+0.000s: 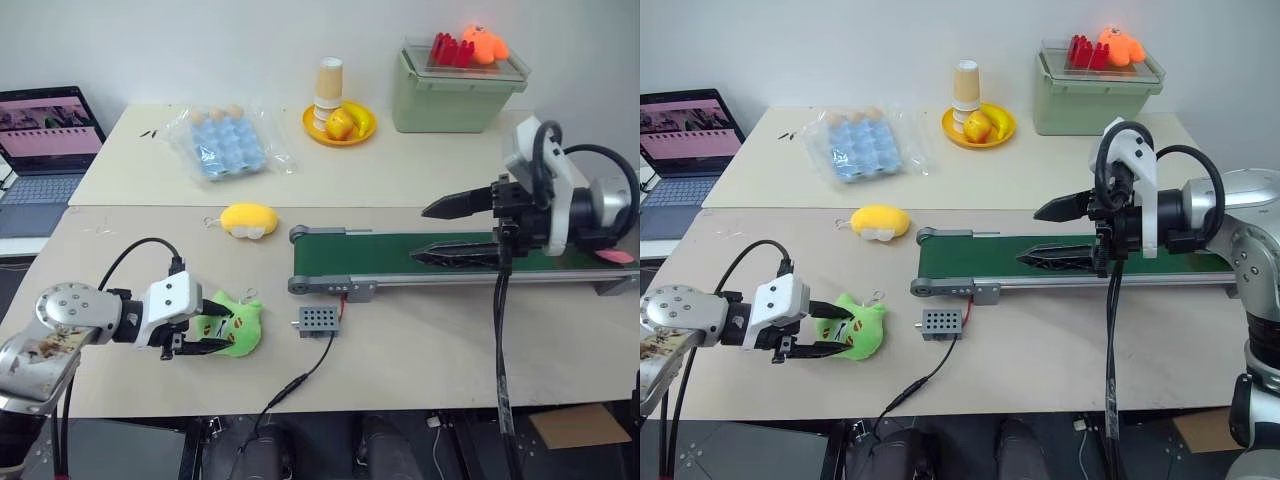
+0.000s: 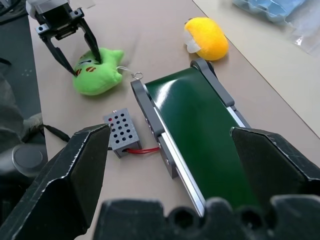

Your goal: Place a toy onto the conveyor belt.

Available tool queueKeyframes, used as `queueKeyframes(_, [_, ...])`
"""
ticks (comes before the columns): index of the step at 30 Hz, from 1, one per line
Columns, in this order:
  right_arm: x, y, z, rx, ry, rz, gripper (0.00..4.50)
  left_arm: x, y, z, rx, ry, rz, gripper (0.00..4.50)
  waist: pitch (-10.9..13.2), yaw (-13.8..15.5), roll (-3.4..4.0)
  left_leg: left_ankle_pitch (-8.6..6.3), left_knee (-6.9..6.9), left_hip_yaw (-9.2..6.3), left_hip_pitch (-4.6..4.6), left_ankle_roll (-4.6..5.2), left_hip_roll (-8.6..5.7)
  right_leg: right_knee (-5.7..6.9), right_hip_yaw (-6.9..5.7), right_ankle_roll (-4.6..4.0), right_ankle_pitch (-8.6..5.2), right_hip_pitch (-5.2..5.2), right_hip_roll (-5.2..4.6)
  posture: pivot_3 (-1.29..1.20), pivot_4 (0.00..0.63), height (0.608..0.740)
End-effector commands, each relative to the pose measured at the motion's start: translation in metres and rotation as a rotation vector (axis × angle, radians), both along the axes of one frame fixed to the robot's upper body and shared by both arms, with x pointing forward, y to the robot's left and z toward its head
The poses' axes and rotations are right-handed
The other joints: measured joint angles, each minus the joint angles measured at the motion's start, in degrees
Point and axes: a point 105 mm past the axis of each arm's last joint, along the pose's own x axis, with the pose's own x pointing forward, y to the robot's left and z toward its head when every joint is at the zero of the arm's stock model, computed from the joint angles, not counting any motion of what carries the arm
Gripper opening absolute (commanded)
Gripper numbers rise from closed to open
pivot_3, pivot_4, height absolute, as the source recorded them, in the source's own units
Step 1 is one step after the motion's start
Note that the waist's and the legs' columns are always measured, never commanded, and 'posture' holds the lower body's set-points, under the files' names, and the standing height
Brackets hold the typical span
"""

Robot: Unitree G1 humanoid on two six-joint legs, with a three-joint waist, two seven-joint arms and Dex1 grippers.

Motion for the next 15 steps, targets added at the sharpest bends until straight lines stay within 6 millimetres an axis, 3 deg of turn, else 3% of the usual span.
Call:
queueKeyframes(1, [-0.005, 0.005, 0.014, -0.014, -0.068, 0.018, 4.49, 0.002, 0.008, -0.012, 0.074, -0.031, -0.017, 2.78, 0.0, -0.1, 0.02, 0.0, 0.0, 0.01, 0.02, 0.0, 0.0, 0.0, 0.0, -0.01, 0.0, 0.0, -0.01, 0.0, 0.15, 0.734])
queueKeyframes(4, [-0.004, 0.006, 0.017, -0.014, -0.078, 0.013, 4.49, 0.007, 0.01, -0.018, 0.085, -0.048, -0.011, 2.78, 0.0, -0.1, 0.08, -0.04, -0.01, 0.01, 0.06, 0.05, 0.02, 0.02, 0.0, -0.02, 0.0, 0.02, -0.03, 0.0, 0.15, 0.734])
queueKeyframes(8, [-0.004, 0.002, 0.02, -0.02, -0.09, -0.004, 4.5, 0.017, 0.011, -0.02, 0.083, -0.079, 0.015, 1.82, -0.1, -0.1, 0.17, -0.06, -0.01, 0.03, 0.07, 0.1, 0.01, 0.02, 0.01, -0.03, 0.0, 0.03, -0.06, 0.0, 0.15, 0.734])
queueKeyframes(12, [-0.004, -0.004, 0.02, -0.026, -0.094, -0.015, 4.5, 0.022, 0.007, -0.018, 0.067, -0.1, 0.016, 0.25, -0.1, 0.1, 0.21, -0.07, -0.01, 0.04, 0.08, 0.12, 0.01, 0.02, 0.01, -0.03, 0.0, 0.03, -0.08, 0.0, 0.15, 0.734])
queueKeyframes(15, [-0.005, -0.008, 0.021, -0.03, -0.095, -0.018, 4.5, 0.025, 0.007, -0.016, 0.076, -0.113, 0.025, 0.07, -0.1, 0.1, 0.22, -0.09, -0.01, 0.04, 0.09, 0.14, 0.01, 0.02, 0.01, -0.03, 0.0, 0.04, -0.08, 0.0, 0.15, 0.734])
